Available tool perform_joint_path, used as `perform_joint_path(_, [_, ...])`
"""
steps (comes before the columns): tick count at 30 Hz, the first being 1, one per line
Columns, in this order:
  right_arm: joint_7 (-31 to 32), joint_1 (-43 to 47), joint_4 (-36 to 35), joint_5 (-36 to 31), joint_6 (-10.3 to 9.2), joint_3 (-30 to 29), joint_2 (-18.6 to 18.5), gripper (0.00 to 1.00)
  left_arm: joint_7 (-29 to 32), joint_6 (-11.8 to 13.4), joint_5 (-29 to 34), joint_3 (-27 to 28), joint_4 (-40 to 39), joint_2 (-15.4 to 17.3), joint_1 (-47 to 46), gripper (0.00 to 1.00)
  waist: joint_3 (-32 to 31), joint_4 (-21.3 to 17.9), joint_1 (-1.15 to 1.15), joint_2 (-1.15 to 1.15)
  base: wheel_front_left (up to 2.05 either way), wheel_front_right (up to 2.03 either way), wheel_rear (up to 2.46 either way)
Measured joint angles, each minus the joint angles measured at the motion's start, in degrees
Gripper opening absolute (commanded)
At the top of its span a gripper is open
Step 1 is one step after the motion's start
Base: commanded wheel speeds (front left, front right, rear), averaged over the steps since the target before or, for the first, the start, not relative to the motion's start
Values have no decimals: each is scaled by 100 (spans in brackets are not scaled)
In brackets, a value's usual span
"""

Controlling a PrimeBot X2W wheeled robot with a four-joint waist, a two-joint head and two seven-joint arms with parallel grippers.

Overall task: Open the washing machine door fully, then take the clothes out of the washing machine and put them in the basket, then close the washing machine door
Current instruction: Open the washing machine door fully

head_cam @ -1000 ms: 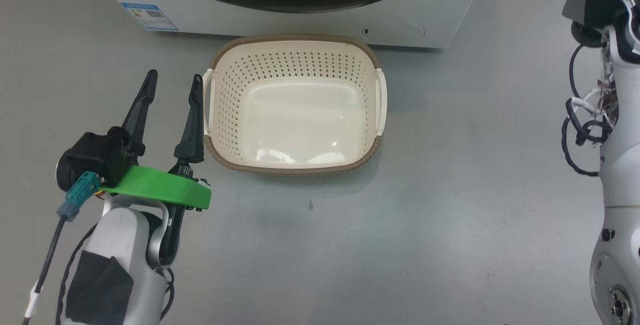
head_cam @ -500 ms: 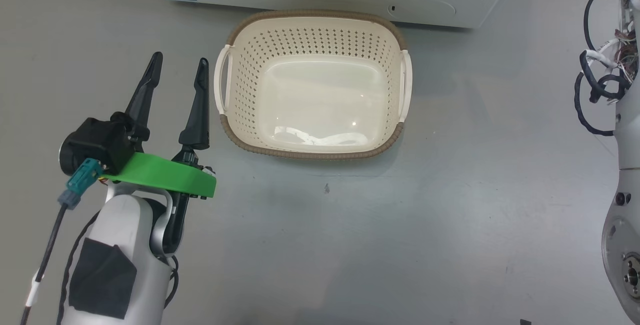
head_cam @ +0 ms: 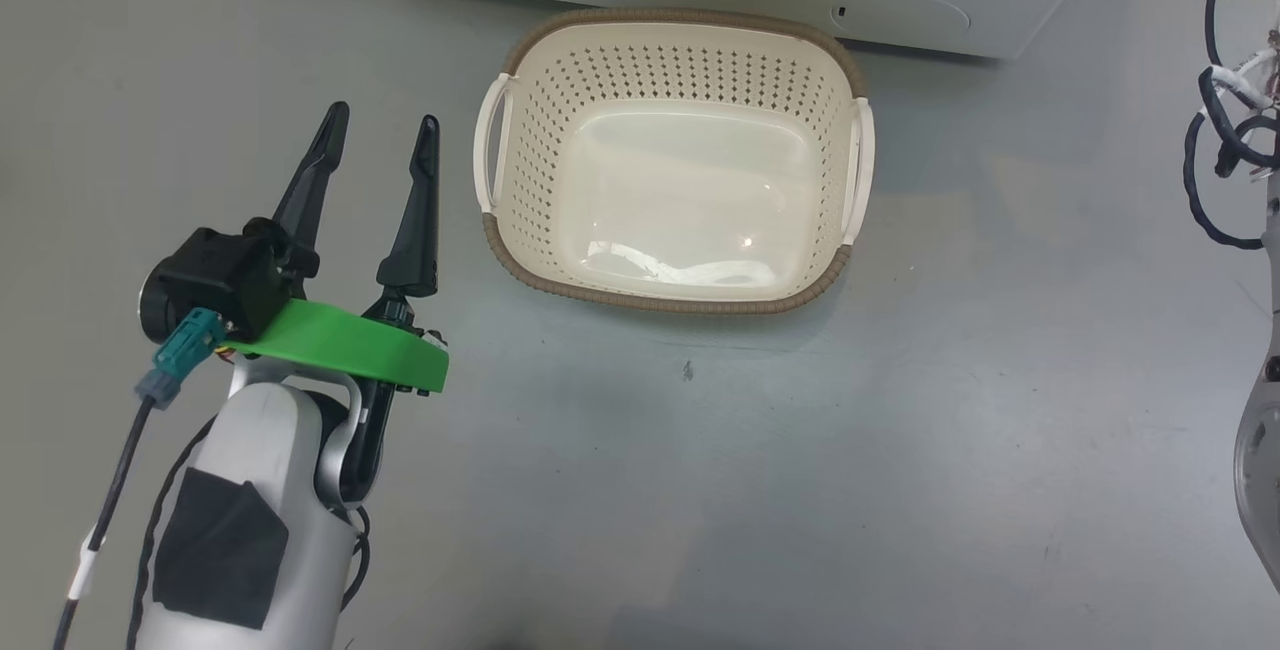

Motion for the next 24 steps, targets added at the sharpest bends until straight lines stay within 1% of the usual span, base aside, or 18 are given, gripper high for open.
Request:
perform_joint_path(9, [110,-169,268,192,1,-92,-14,0,0,-1,0,-2,2,-7,-12,100,25,75,0,0,0,0,0])
perform_joint_path(17, [464,-264,388,315,18,-74,-102,0,0,-8,1,7,15,-10,-18,100,34,81,0,0,0,0,0])
perform_joint_path(19, [550,-274,439,346,66,-71,-114,0,0,-8,8,37,21,-13,-18,100,28,67,0,0,0,0,0])
perform_joint_path(24, [793,-274,526,481,69,-70,-138,0,0,-8,34,67,33,-14,-19,100,-1,13,0,0,0,0,0])
